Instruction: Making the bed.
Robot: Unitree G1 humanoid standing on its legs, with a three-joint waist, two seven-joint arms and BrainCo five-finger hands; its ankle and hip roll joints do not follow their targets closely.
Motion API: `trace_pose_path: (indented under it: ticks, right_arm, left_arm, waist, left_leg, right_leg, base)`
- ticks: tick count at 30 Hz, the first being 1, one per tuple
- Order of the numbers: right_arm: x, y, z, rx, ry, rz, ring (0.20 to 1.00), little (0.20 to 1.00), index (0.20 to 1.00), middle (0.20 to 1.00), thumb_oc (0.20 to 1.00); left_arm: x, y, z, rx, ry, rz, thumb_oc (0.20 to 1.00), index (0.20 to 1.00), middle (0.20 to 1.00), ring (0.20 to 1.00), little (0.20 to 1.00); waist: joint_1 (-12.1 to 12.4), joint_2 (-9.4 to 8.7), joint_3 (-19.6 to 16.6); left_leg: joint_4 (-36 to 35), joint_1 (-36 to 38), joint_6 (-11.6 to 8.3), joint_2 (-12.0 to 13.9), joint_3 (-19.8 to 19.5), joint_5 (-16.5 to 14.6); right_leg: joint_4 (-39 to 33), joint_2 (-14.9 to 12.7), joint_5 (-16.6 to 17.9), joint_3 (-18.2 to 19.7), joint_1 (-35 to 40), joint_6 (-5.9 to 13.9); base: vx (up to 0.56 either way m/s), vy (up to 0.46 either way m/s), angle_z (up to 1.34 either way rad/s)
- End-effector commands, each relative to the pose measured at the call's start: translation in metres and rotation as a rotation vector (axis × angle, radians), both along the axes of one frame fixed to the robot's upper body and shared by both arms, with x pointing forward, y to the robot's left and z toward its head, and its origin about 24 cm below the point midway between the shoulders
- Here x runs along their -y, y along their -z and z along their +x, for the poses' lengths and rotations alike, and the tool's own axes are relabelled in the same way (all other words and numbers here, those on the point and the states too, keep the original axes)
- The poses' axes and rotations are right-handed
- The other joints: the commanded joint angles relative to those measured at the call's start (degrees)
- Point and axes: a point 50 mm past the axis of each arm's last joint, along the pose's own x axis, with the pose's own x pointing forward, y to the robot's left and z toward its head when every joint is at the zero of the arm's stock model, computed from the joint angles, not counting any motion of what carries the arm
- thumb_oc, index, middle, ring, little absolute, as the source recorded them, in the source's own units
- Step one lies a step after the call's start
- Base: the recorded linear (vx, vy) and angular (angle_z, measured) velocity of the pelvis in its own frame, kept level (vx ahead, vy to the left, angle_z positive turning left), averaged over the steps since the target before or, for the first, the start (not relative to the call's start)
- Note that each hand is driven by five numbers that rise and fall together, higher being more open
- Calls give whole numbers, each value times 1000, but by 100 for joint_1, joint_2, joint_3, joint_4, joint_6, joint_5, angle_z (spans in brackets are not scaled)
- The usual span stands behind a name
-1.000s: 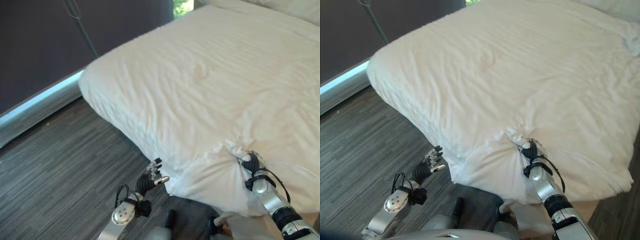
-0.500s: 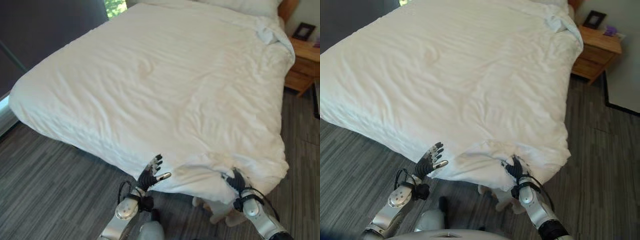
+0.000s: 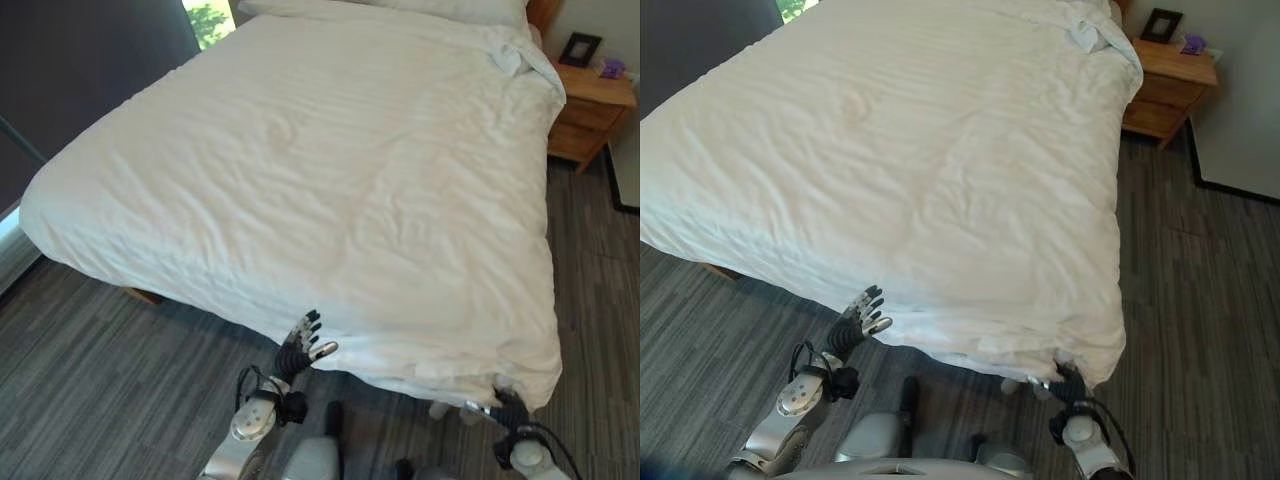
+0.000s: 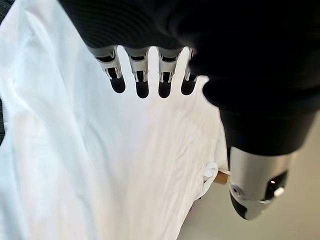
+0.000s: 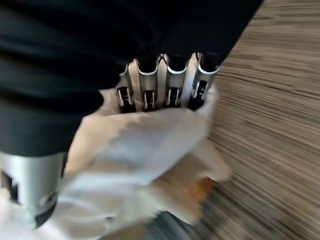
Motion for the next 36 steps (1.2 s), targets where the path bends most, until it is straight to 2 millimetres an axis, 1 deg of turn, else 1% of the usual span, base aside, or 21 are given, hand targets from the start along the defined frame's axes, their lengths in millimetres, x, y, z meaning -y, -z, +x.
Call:
trace_pose_path:
  ticks: [1, 5, 7, 8, 12, 13, 15, 16, 18, 19, 20, 21, 24, 25, 28, 29, 30, 31, 32, 33, 36]
  right_arm:
    - [7, 8, -29, -100, 104, 24, 1000, 1000, 1000, 1000, 1000]
    - [25, 11, -69, -228, 224, -5, 1000, 1000, 1000, 1000, 1000]
    - [40, 6, -74, -236, 276, -33, 1000, 1000, 1000, 1000, 1000]
    - [61, -3, -71, -211, 303, -84, 1000, 1000, 1000, 1000, 1000]
    - [112, -38, -39, -41, 365, -196, 1000, 1000, 1000, 1000, 1000]
    - [129, -56, -15, 102, 412, -206, 1000, 1000, 1000, 1000, 1000]
    - [138, -74, 11, 246, 438, -188, 1000, 1000, 1000, 1000, 1000]
    - [142, -89, 32, 368, 463, -158, 200, 200, 200, 200, 200]
    - [140, -113, 65, 587, 453, -59, 200, 200, 200, 200, 200]
    - [134, -128, 84, 712, 429, 2, 200, 200, 200, 200, 200]
    - [119, -145, 107, 848, 384, 90, 200, 200, 200, 200, 200]
    - [118, -144, 107, 847, 385, 92, 200, 200, 200, 200, 200]
    - [69, -159, 141, 1086, 380, 468, 200, 200, 200, 200, 200]
    - [44, -163, 156, 1151, 385, 655, 200, 200, 200, 200, 200]
    - [0, -173, 180, 1211, 349, 895, 200, 200, 200, 200, 200]
    - [0, -173, 180, 1210, 349, 895, 200, 200, 200, 200, 200]
    - [-29, -178, 189, 1211, 294, 1030, 200, 200, 200, 200, 200]
    - [-44, -180, 193, 1214, 269, 1093, 200, 200, 200, 200, 200]
    - [-54, -184, 195, 1221, 250, 1135, 200, 200, 200, 200, 200]
    - [-54, -184, 195, 1221, 250, 1136, 200, 200, 200, 200, 200]
    - [-86, -206, 209, 1268, 167, 1272, 200, 200, 200, 200, 200]
  left_arm:
    - [9, -28, 18, 146, 26, -37, 1000, 1000, 1000, 1000, 1000]
    - [9, -30, 18, 159, 29, -45, 1000, 1000, 1000, 1000, 1000]
    - [7, -27, 17, 149, 22, -39, 1000, 1000, 1000, 1000, 1000]
    - [4, -25, 15, 139, 30, -28, 1000, 1000, 1000, 1000, 1000]
    - [-1, -21, 10, 118, 31, -11, 1000, 1000, 1000, 1000, 1000]
    - [-3, -18, 7, 102, 26, -10, 1000, 1000, 1000, 1000, 1000]
    - [-6, -15, 6, 85, 19, -13, 1000, 1000, 1000, 1000, 1000]
    - [-7, -15, 6, 80, 21, -12, 1000, 1000, 1000, 1000, 1000]
    - [-9, -14, 4, 75, 24, -13, 1000, 1000, 1000, 1000, 1000]
    - [-10, -15, 3, 75, 29, -13, 1000, 1000, 1000, 1000, 1000]
    - [-11, -17, 3, 84, 27, -13, 1000, 1000, 1000, 1000, 1000]
    - [-12, -17, 3, 83, 27, -12, 1000, 1000, 1000, 1000, 1000]
    - [-13, -21, 5, 98, 26, -12, 1000, 1000, 1000, 1000, 1000]
    - [-12, -22, 5, 97, 34, -12, 1000, 1000, 1000, 1000, 1000]
    - [-14, -21, 4, 88, 35, -26, 1000, 1000, 1000, 1000, 1000]
    - [-14, -21, 4, 88, 35, -26, 1000, 1000, 1000, 1000, 1000]
    - [-14, -18, 1, 73, 34, -33, 1000, 1000, 1000, 1000, 1000]
    - [-15, -16, -2, 63, 32, -40, 1000, 1000, 1000, 1000, 1000]
    - [-15, -15, -3, 61, 32, -40, 1000, 1000, 1000, 1000, 1000]
    - [-15, -15, -3, 61, 32, -39, 1000, 1000, 1000, 1000, 1000]
    - [-17, -13, -5, 52, 32, -51, 1000, 1000, 1000, 1000, 1000]
  waist:
    - [-154, -252, -101]
    - [-260, -166, -199]
    - [-299, -151, -221]
    - [-322, -157, -237]
    - [-297, -194, -270]
    - [-285, -210, -307]
    - [-250, -223, -336]
    - [-228, -239, -346]
    - [-209, -264, -356]
    - [-190, -284, -362]
    - [-166, -281, -350]
    - [-168, -289, -355]
    - [-84, -285, -328]
    - [-15, -297, -325]
    - [141, -314, -370]
    - [140, -316, -370]
    - [270, -319, -361]
    - [357, -324, -357]
    - [396, -333, -357]
    - [393, -338, -359]
    - [637, -335, -311]
  left_leg:
    - [-232, 8, -55, 210, -210, 89]
    - [-390, 29, -48, 108, -287, 13]
    - [-390, 43, -56, 87, -279, 18]
    - [-390, 59, -50, 79, -216, 15]
    - [-390, 96, -6, 47, -109, -53]
    - [-390, 102, 19, 39, -79, -93]
    - [-390, 90, 37, 28, -46, -124]
    - [-390, 74, 42, 21, -27, -133]
    - [-390, 48, 45, 18, -2, -152]
    - [-390, 34, 50, 8, 10, -166]
    - [-390, 14, 52, 6, 19, -169]
    - [-390, 16, 53, 4, 21, -172]
    - [-390, -30, 60, 0, 30, -181]
    - [-390, -41, 72, -22, 34, -213]
    - [-390, -140, 90, -44, 31, -187]
    - [-390, -140, 90, -45, 31, -187]
    - [-390, -180, 100, -60, 5, -183]
    - [-390, -210, 106, -77, -20, -176]
    - [-390, -229, 112, -91, -40, -174]
    - [-390, -231, 112, -93, -41, -174]
    - [-390, -399, 115, -144, -122, -124]
  right_leg:
    - [-627, 200, 336, -297, 248, 94]
    - [-749, 155, 429, -349, 218, 165]
    - [-759, 138, 476, -316, 179, 184]
    - [-781, 112, 495, -273, 182, 211]
    - [-864, 12, 574, -200, 189, 288]
    - [-881, -32, 597, -165, 164, 328]
    - [-892, -75, 602, -139, 133, 361]
    - [-895, -89, 608, -133, 117, 374]
    - [-898, -111, 599, -139, 86, 390]
    - [-900, -126, 603, -138, 65, 404]
    - [-900, -145, 621, -132, 33, 415]
    - [-900, -147, 618, -130, 34, 415]
    - [-900, -187, 643, -136, -41, 445]
    - [-900, -215, 614, -134, -47, 461]
    - [-900, -243, 639, -157, -106, 475]
    - [-900, -244, 639, -157, -106, 475]
    - [-900, -265, 629, -184, -108, 478]
    - [-900, -281, 623, -215, -118, 483]
    - [-900, -291, 619, -227, -123, 486]
    - [-900, -293, 618, -228, -125, 486]
    - [-899, -330, 617, -304, -210, 492]
  base:
    - [-2, 40, 27]
    - [-11, 67, 4]
    - [-12, 77, 6]
    - [3, 99, 4]
    - [18, 92, -11]
    - [41, 103, -13]
    - [36, 81, -5]
    - [38, 49, -3]
    - [46, 48, -6]
    - [37, 53, -6]
    - [24, 38, -4]
    - [10, 36, -10]
    - [20, 47, -7]
    - [16, 54, 4]
    - [40, 40, -2]
    - [60, 39, 2]
    - [63, 31, 9]
    - [81, 40, 10]
    - [42, 14, 20]
    - [29, 14, 27]
    - [13, 14, 16]
